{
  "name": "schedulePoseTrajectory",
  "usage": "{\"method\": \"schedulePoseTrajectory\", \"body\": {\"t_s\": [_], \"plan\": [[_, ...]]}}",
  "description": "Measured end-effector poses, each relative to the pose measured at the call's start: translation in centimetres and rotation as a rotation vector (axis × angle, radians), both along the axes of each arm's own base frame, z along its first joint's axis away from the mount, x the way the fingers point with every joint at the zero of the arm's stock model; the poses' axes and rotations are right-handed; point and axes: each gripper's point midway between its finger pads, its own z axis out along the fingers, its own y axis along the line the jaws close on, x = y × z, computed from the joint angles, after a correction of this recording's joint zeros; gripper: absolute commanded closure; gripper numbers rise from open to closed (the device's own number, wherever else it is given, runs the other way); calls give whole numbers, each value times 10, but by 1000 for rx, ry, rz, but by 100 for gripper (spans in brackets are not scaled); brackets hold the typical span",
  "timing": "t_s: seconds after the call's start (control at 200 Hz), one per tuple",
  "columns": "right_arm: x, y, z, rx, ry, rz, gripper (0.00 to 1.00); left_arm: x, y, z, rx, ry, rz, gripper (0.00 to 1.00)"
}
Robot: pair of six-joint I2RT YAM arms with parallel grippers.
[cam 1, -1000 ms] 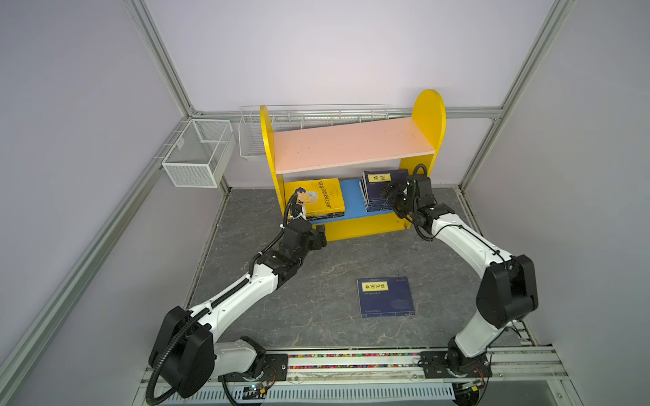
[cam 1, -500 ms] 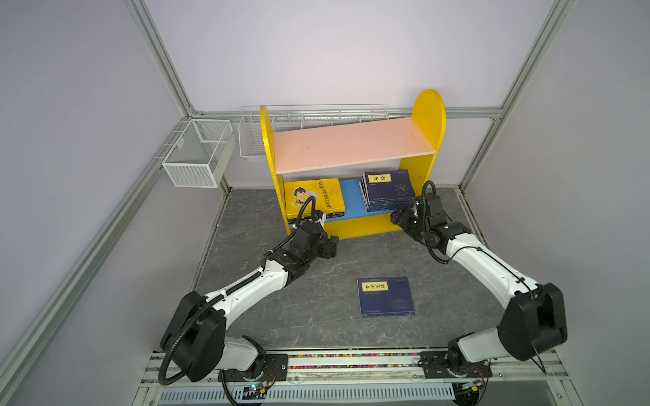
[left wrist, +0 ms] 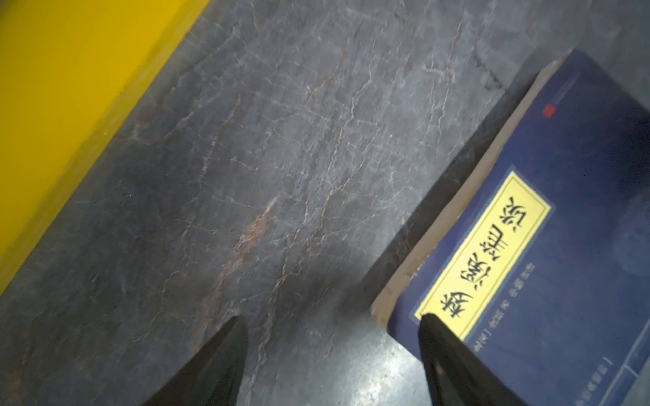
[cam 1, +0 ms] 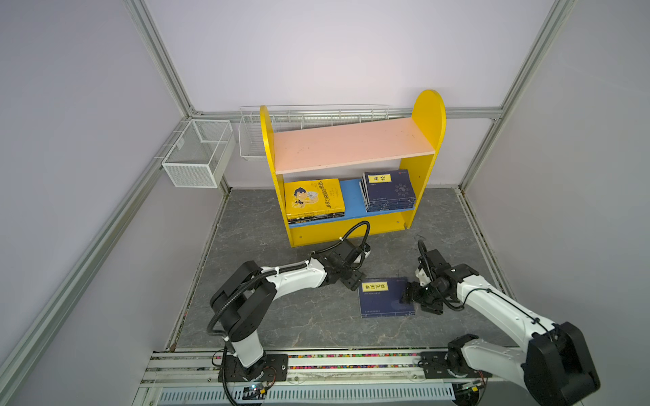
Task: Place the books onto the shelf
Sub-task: 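Draw both arms back and reach down to the last dark blue book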
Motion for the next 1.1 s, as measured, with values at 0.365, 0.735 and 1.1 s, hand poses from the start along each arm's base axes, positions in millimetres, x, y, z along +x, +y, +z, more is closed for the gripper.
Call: {"method": "schedulePoseTrajectory", "body": {"t_s": [0.365, 0.735, 1.1], "plan": [[-21, 24, -11, 157, 123, 10, 17, -7, -7, -17, 49, 68, -63, 27], [88, 46, 12, 162, -57, 74, 17, -12, -10, -26, 67, 115, -89, 30], [152, 52, 33, 138, -239, 97, 17, -13, -12, -27, 75, 136, -95, 30]]}}
